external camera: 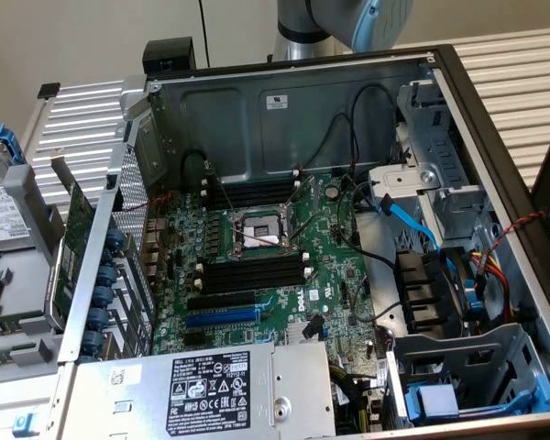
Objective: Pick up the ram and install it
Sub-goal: 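Pick up the ram and move it above insertion slot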
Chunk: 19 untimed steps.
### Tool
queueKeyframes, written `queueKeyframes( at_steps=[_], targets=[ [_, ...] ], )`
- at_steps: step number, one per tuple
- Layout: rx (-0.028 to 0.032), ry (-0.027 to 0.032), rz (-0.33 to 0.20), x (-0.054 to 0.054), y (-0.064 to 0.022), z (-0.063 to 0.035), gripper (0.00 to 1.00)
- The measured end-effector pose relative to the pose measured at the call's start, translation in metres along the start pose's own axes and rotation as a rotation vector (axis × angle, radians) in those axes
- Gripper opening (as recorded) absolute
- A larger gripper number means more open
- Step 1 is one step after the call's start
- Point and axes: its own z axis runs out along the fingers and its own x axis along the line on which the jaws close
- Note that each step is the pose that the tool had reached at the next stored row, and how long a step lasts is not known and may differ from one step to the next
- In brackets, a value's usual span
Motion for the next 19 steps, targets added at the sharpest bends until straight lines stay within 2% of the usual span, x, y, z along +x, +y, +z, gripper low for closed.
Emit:
queueKeyframes(
  at_steps=[9,19],
  targets=[
    [-0.0046,0.0089,-0.163,0.0000,0.0000,0.0004,0.11],
    [-0.0070,0.0218,-0.344,0.0001,-0.0001,0.0006,0.11]
  ],
)
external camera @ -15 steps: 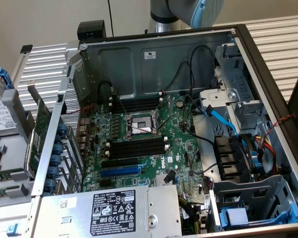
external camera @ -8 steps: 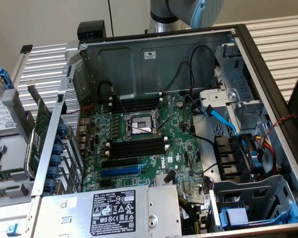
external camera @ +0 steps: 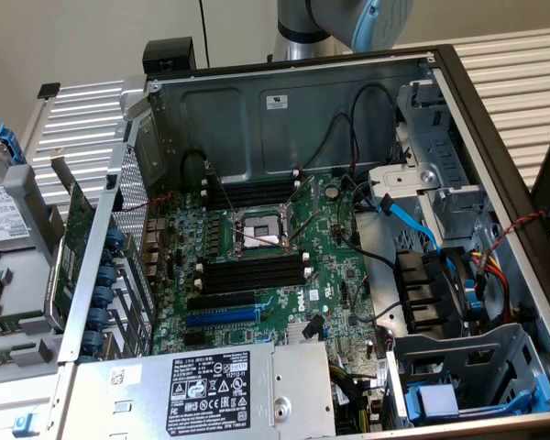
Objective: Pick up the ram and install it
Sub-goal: 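Pick up the ram and move it above insertion slot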
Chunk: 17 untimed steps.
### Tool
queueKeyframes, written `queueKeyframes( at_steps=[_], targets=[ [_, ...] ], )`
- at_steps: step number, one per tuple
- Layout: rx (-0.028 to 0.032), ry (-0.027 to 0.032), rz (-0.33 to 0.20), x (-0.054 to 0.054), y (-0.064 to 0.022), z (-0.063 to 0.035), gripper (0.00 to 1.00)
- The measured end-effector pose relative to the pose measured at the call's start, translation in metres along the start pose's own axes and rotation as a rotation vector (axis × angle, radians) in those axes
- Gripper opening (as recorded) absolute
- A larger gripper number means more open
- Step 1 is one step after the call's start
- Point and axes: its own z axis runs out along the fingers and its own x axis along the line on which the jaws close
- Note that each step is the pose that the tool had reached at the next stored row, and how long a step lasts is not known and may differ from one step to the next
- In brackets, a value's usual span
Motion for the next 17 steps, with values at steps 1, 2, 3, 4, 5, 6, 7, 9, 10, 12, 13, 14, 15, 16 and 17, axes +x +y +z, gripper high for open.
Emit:
queueKeyframes(
  at_steps=[1,2,3,4,5,6,7,9,10,12,13,14,15,16,17],
  targets=[
    [-0.0001,0.0014,-0.018,0.0000,0.0000,0.0000,0.11],
    [-0.0002,0.0029,-0.036,0.0000,0.0000,0.0001,0.11],
    [-0.0003,0.0044,-0.054,0.0000,0.0000,0.0001,0.11],
    [-0.0004,0.0058,-0.072,0.0000,0.0000,0.0002,0.11],
    [-0.0006,0.0073,-0.090,0.0000,0.0000,0.0002,0.11],
    [-0.0007,0.0088,-0.109,0.0000,0.0000,0.0002,0.11],
    [-0.0009,0.0102,-0.128,0.0000,0.0000,0.0003,0.11],
    [-0.0012,0.0130,-0.163,0.0000,0.0000,0.0004,0.11],
    [-0.0014,0.0144,-0.182,0.0000,0.0000,0.0005,0.11],
    [-0.0017,0.0171,-0.217,0.0000,-0.0001,0.0007,0.11],
    [-0.0020,0.0187,-0.236,0.0000,0.0000,0.0007,0.11],
    [-0.0021,0.0200,-0.255,0.0000,-0.0001,0.0008,0.11],
    [-0.0023,0.0213,-0.273,0.0000,0.0000,0.0009,0.11],
    [-0.0025,0.0224,-0.291,0.0000,-0.0001,0.0009,0.11],
    [-0.0028,0.0237,-0.309,0.0000,-0.0001,0.0010,0.11]
  ],
)
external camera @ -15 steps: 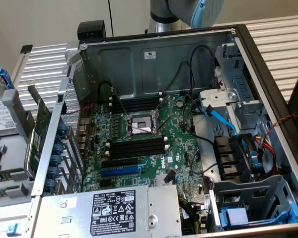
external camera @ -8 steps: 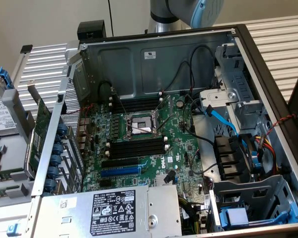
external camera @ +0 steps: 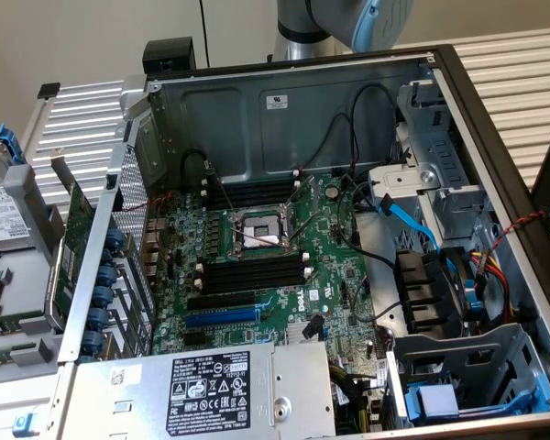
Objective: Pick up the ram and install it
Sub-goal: 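Pick up the ram and move it above insertion slot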
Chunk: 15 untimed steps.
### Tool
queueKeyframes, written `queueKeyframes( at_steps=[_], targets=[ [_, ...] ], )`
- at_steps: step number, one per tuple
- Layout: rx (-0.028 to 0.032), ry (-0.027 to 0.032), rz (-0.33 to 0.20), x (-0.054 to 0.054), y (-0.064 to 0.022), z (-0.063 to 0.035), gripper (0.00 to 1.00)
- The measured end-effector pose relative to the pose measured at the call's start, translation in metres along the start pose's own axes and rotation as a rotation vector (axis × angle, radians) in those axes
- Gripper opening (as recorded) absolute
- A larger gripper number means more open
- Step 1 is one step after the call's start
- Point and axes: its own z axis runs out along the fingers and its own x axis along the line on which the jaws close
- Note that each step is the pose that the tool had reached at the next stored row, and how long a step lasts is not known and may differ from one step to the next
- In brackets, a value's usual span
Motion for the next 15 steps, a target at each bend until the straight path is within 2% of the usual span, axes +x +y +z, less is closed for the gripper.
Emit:
queueKeyframes(
  at_steps=[10,15],
  targets=[
    [-0.0020,0.0100,-0.180,0.0000,0.0000,0.0006,0.11],
    [-0.0001,0.0144,-0.271,0.0000,0.0000,0.0008,0.11]
  ],
)
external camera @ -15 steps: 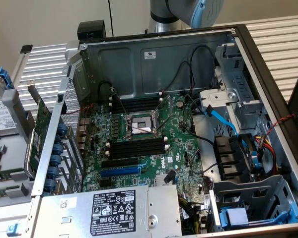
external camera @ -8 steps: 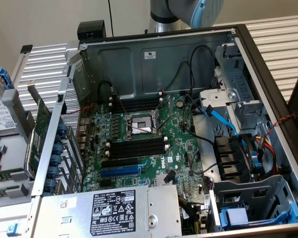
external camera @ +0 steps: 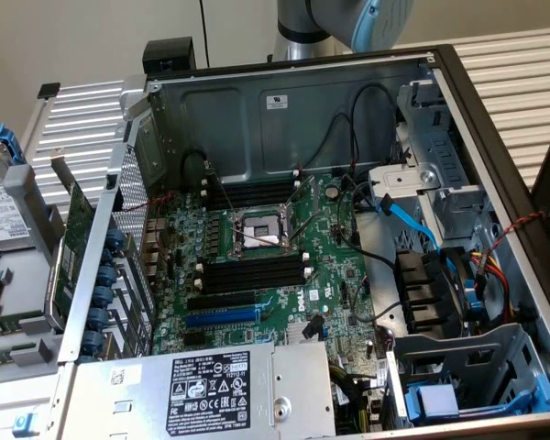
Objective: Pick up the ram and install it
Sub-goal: 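Pick up the ram and move it above insertion slot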
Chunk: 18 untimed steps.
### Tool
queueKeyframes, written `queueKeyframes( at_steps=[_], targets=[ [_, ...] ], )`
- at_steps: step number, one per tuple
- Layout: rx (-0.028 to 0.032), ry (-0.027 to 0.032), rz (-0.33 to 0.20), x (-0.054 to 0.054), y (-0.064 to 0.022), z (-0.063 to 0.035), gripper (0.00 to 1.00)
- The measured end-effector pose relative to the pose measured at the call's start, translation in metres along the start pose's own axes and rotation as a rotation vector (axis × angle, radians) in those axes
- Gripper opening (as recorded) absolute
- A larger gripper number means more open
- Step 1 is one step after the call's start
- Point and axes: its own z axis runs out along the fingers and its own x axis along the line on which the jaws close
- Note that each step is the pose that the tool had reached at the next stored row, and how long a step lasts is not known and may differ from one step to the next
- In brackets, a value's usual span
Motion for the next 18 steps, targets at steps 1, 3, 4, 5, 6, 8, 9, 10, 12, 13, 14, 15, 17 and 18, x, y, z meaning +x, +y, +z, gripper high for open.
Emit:
queueKeyframes(
  at_steps=[1,3,4,5,6,8,9,10,12,13,14,15,17,18],
  targets=[
    [0.0018,0.0008,-0.014,0.0000,0.0000,-0.0001,0.11],
    [0.0065,0.0018,-0.037,0.0000,-0.0002,-0.0001,0.11],
    [0.0094,0.0022,-0.044,0.0000,-0.0002,-0.0001,0.11],
    [0.0122,0.0024,-0.048,0.0000,-0.0003,0.0000,0.11],
    [0.0148,0.0026,-0.050,0.0000,-0.0004,-0.0001,0.11],
    [0.0206,0.0028,-0.051,0.0000,-0.0004,0.0000,0.11],
    [0.0221,0.0027,-0.052,0.0000,-0.0005,0.0000,0.11],
    [0.0247,0.0024,-0.052,0.0000,-0.0004,0.0000,0.11],
    [0.0288,0.0016,-0.052,0.0000,-0.0005,0.0001,0.11],
    [0.0295,0.0013,-0.052,0.0000,-0.0005,0.0002,0.11],
    [0.0301,0.0010,-0.052,0.0000,-0.0005,0.0004,0.11],
    [0.0303,0.0009,-0.052,0.0000,-0.0005,0.0005,0.11],
    [0.0303,0.0003,-0.052,0.0001,-0.0004,0.0009,0.11],
    [0.0302,0.0000,-0.052,0.0002,-0.0004,0.0010,0.11]
  ],
)
